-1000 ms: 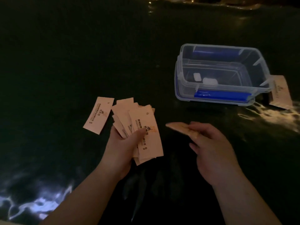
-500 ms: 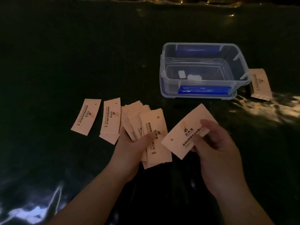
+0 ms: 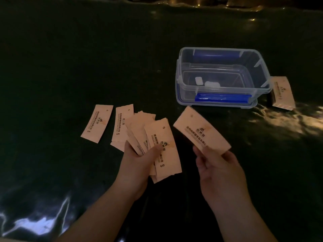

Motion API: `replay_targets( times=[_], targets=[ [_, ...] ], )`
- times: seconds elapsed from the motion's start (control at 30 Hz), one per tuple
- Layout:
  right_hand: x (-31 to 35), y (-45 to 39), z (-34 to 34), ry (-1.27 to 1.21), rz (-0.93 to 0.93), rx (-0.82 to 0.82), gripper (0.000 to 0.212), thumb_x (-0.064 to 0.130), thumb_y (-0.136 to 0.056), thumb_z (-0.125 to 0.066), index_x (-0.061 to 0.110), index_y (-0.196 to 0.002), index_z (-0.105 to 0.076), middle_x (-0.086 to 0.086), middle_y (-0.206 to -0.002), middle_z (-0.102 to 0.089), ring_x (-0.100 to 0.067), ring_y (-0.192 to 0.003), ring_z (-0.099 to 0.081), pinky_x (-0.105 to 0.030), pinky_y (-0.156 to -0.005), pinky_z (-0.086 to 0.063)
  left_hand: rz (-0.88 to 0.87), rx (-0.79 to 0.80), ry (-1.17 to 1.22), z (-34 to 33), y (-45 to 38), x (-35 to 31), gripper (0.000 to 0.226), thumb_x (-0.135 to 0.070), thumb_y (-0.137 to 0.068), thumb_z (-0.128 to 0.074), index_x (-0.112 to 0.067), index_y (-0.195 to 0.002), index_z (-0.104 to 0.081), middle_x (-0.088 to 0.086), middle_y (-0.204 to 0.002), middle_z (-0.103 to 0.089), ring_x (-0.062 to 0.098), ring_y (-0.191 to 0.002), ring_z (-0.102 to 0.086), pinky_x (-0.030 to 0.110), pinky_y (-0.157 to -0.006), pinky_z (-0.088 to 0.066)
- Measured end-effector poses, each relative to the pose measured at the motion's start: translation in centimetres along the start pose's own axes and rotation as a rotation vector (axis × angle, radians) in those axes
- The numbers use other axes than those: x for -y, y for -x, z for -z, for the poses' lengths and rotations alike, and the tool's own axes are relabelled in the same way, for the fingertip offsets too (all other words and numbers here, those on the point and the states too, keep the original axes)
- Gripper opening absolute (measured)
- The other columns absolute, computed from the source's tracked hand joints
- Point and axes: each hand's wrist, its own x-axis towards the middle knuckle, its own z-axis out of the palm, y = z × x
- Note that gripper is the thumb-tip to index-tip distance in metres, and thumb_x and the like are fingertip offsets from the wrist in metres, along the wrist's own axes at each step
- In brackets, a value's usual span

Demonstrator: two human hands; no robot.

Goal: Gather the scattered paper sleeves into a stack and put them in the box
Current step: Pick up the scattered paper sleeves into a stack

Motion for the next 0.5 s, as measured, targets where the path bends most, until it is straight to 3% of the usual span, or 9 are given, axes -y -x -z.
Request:
replay_targets(
  times=[0.07, 0.13, 0.23, 0.3, 0.4, 0.5],
  targets=[
    [-0.6, 0.3, -0.6, 0.038, 0.035, 0.039, 0.066, 0.004, -0.076, -0.079, 0.05, -0.118, -0.057, -0.001, -0.112, -0.066, -0.025, -0.087, -0.077, -0.032, -0.064, -0.064, -0.026, -0.018, 0.009, 0.5, 0.0, -0.2, 0.074, -0.016, -0.067, -0.082, -0.046, -0.127, -0.05, 0.0, -0.115, -0.08, 0.026, -0.105, -0.078, 0.057, -0.082, -0.064],
    [-1.6, 0.9, -1.5, 0.257, 0.054, 0.112, 0.062, 0.011, -0.084, -0.075, 0.065, -0.108, -0.057, 0.008, -0.112, -0.064, -0.02, -0.091, -0.074, -0.033, -0.062, -0.063, -0.058, -0.03, 0.027, 1.0, 0.0, -0.4, 0.072, -0.017, -0.068, -0.081, -0.046, -0.126, -0.052, -0.001, -0.115, -0.08, 0.025, -0.104, -0.078, 0.054, -0.078, -0.065],
    [-3.6, 1.6, -2.9, 0.468, -0.031, 0.12, 0.022, 0.03, -0.094, -0.068, 0.05, -0.102, -0.065, 0.01, -0.099, -0.071, -0.008, -0.066, -0.076, -0.026, -0.048, -0.06, -0.085, -0.015, 0.048, 1.8, 0.0, -0.7, 0.072, -0.015, -0.074, -0.081, -0.047, -0.13, -0.051, 0.004, -0.118, -0.08, 0.03, -0.106, -0.077, 0.053, -0.077, -0.065],
    [-5.2, 1.7, -3.7, 0.587, -0.065, 0.126, 0.009, 0.037, -0.092, -0.07, 0.044, -0.094, -0.066, 0.011, -0.092, -0.073, 0.0, -0.062, -0.073, -0.021, -0.047, -0.057, -0.107, -0.032, 0.031, 2.6, 0.1, -0.9, 0.075, -0.016, -0.074, -0.082, -0.048, -0.134, -0.049, 0.004, -0.121, -0.078, 0.03, -0.109, -0.077, 0.052, -0.079, -0.064],
    [-7.0, 1.6, -4.9, 0.721, -0.007, 0.193, 0.006, 0.045, -0.089, -0.072, 0.041, -0.085, -0.069, 0.014, -0.087, -0.074, 0.003, -0.068, -0.072, -0.02, -0.053, -0.059, -0.133, -0.088, 0.011, 4.2, 0.4, -1.4, 0.079, -0.017, -0.071, -0.083, -0.049, -0.134, -0.048, 0.0, -0.119, -0.079, 0.026, -0.107, -0.077, 0.049, -0.076, -0.065],
    [-7.8, -0.4, -6.1, 0.907, 0.131, 0.189, 0.017, 0.052, -0.094, -0.061, 0.039, -0.085, -0.067, 0.011, -0.094, -0.07, -0.003, -0.076, -0.068, -0.022, -0.063, -0.053, -0.19, -0.189, -0.003, 6.1, 0.7, -2.5, 0.066, -0.02, -0.07, -0.08, -0.039, -0.129, -0.057, 0.0, -0.115, -0.08, 0.024, -0.103, -0.079, 0.045, -0.071, -0.066]
  ],
)
